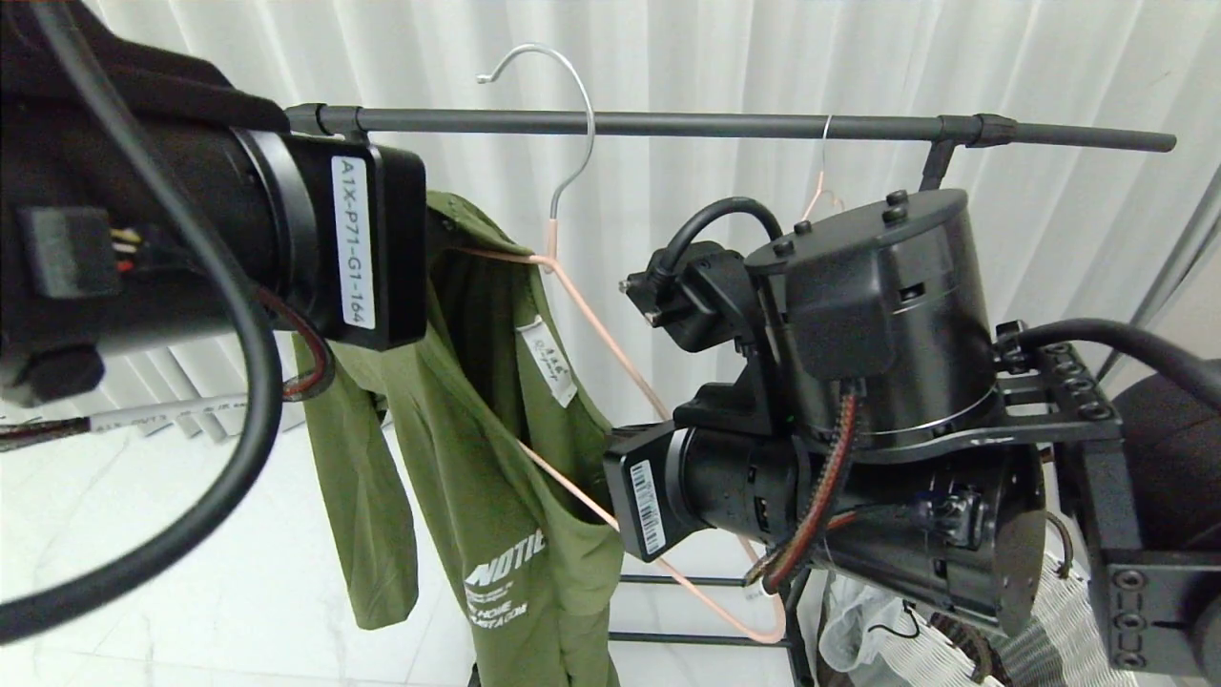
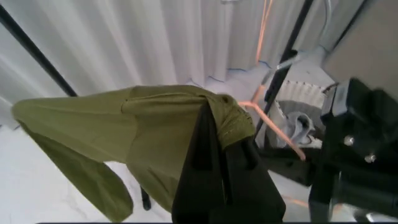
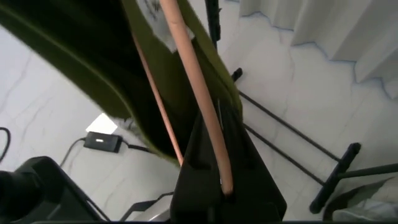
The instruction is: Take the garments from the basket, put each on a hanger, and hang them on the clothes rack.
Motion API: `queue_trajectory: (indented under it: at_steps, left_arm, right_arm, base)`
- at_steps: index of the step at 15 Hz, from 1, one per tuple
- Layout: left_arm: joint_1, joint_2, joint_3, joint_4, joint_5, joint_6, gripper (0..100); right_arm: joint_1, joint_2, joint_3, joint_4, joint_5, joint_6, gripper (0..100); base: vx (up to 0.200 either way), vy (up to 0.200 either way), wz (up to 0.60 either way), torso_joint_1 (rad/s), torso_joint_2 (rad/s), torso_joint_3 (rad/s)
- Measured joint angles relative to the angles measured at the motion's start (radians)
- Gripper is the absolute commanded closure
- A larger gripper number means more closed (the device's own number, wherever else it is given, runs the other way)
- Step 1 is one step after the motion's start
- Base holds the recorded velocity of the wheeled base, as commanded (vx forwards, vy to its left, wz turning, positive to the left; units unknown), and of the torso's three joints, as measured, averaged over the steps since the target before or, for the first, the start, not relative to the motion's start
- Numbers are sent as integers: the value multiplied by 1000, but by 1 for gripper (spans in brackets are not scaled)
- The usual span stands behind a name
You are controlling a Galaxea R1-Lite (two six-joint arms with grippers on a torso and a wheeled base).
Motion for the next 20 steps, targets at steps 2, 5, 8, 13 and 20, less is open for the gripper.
queue_trajectory:
  at_steps: [2,5,8,13,20]
  left_arm:
    - [-5,-18,31,0,0,8,100]
    - [-7,-36,65,-9,1,7,100]
    - [-8,-43,84,-9,1,19,100]
    - [-20,-58,147,-13,-18,76,0]
    - [0,-147,196,-23,-54,241,0]
  right_arm:
    - [-12,-18,4,-1,0,-37,100]
    - [-19,-43,18,-59,-1,-79,100]
    - [-20,-65,76,-195,2,-135,100]
    - [-20,-103,129,-266,5,-173,100]
    - [-64,-160,135,-234,10,-249,100]
  base:
    - [0,0,0,0,0,0]
    - [0,0,0,0,0,0]
    - [0,0,0,0,0,0]
    - [0,0,0,0,0,0]
    - [0,0,0,0,0,0]
